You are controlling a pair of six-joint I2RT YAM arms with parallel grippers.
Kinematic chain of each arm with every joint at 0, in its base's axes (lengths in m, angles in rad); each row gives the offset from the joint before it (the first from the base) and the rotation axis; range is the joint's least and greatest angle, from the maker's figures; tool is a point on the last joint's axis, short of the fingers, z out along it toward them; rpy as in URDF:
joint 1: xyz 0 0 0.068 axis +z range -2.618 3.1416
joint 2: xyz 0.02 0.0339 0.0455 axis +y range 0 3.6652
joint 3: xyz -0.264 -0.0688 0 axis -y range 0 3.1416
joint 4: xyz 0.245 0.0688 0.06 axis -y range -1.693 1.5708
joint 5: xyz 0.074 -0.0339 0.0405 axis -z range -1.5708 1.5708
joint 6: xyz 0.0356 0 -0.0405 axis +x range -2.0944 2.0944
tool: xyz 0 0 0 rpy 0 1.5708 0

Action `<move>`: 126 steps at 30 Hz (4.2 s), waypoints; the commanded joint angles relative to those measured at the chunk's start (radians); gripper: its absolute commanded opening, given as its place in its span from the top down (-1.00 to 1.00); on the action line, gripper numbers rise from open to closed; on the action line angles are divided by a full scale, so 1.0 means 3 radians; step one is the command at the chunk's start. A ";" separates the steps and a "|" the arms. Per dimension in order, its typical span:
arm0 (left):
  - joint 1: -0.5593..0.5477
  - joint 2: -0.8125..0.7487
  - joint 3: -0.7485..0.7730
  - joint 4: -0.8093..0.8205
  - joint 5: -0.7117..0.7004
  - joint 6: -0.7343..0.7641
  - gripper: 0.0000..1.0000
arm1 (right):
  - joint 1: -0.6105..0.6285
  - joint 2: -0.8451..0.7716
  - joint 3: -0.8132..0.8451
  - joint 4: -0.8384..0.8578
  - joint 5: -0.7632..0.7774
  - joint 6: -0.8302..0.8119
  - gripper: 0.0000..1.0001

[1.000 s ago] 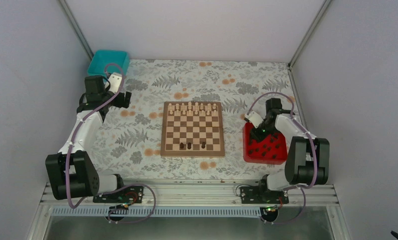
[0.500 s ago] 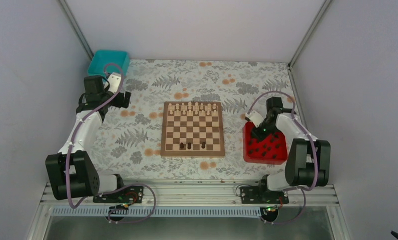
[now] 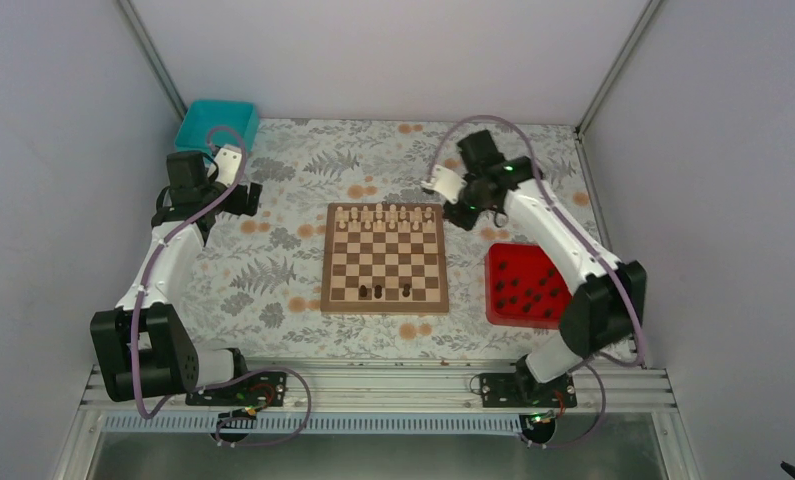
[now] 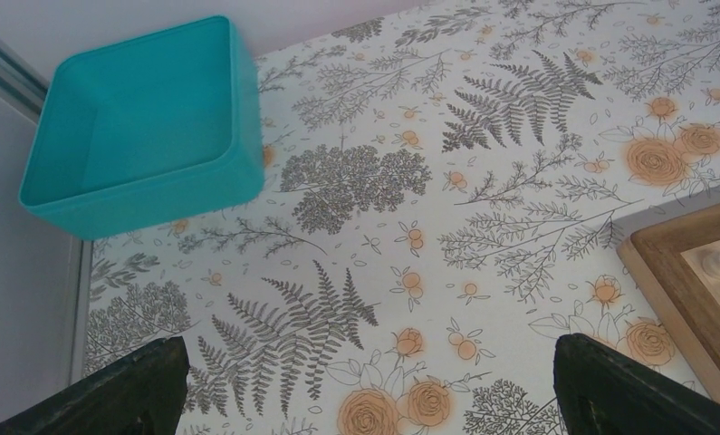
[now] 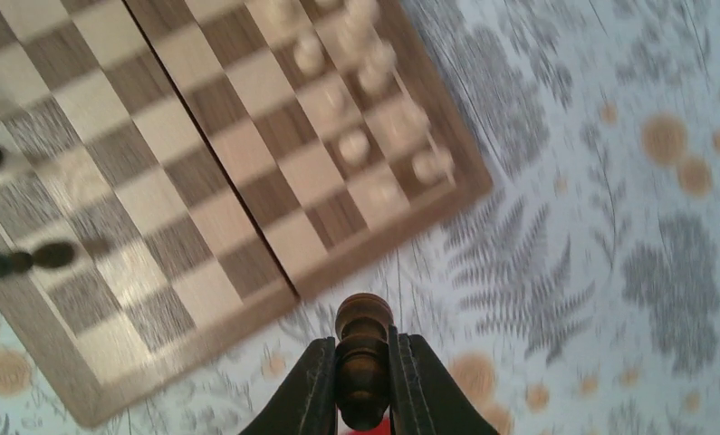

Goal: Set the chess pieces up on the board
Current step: Pick up the chess piece from the storage box, then place the chess piece on the chessboard.

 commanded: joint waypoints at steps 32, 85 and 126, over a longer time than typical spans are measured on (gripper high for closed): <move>0.0029 -0.0009 0.0032 0.0019 0.0090 -0.0011 -1.00 | 0.1550 0.1389 0.1144 -0.0213 -0.0006 0.0025 0.70; 0.0029 0.0064 0.0022 -0.0008 0.0141 0.0012 -1.00 | 0.1153 0.0514 -0.0651 0.0085 -0.0402 0.0151 0.69; 0.0074 0.0047 0.0009 0.0000 0.0166 0.0014 -1.00 | 0.1207 0.0733 -0.0612 0.0164 -0.0454 0.0119 0.70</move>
